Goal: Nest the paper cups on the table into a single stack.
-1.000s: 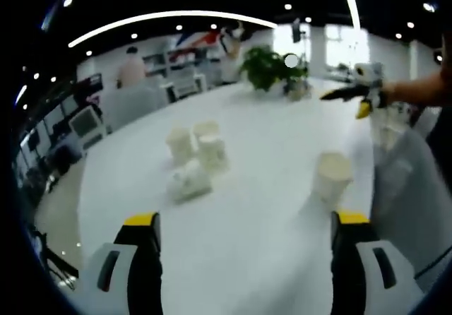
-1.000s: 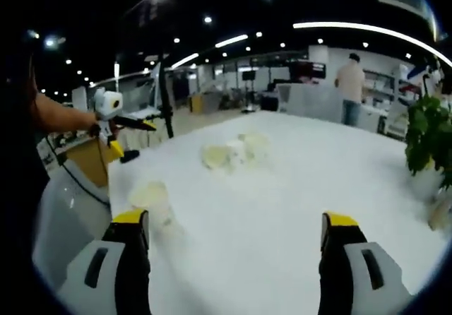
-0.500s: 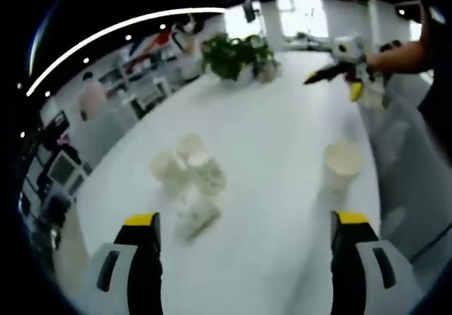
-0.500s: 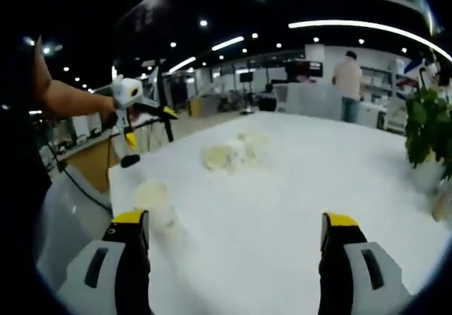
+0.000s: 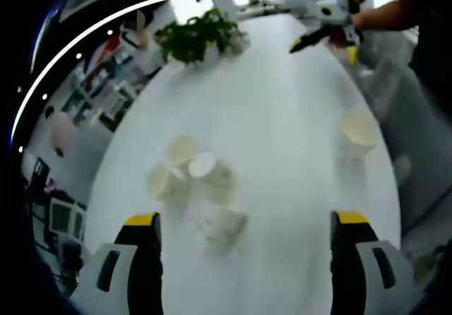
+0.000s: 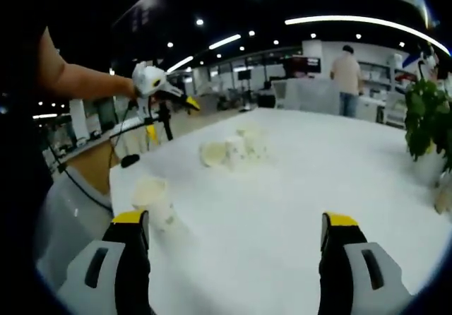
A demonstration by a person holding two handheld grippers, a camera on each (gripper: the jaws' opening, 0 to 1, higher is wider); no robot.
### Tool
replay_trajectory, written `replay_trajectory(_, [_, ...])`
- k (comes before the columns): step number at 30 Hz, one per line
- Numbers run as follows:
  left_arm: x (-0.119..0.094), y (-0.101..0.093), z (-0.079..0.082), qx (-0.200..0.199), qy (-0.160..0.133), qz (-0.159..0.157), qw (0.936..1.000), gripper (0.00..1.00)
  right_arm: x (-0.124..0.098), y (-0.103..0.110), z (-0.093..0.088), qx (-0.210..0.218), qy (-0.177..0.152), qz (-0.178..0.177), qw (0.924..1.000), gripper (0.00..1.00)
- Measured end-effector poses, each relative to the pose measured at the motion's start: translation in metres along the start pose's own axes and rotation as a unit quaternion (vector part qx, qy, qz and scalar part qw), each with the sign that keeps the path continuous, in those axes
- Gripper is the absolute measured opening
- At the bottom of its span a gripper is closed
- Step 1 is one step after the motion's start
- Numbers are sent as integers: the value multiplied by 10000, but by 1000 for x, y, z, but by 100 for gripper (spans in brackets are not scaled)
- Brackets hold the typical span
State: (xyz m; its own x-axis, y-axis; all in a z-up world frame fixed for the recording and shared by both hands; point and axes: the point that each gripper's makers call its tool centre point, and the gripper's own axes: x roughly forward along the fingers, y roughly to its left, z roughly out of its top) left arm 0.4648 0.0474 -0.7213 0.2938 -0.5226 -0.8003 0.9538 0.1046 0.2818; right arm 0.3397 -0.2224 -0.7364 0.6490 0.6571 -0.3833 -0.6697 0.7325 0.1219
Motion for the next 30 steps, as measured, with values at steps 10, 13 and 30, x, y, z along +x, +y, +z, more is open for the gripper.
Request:
replay_trajectory(10, [27,26,-9,710,579,-377,9951,95,-3,-3,-9,-349,188,15,9992,100])
replay_trajectory(13, [32,32,-10,745,639,-470,9941,95,-4,-1,-5,-439,133,64,9989,100])
replay_trajectory(30, [78,32,-28,870,807,-829,9895,79,3,-10,-6,-426,101,7,9990,100])
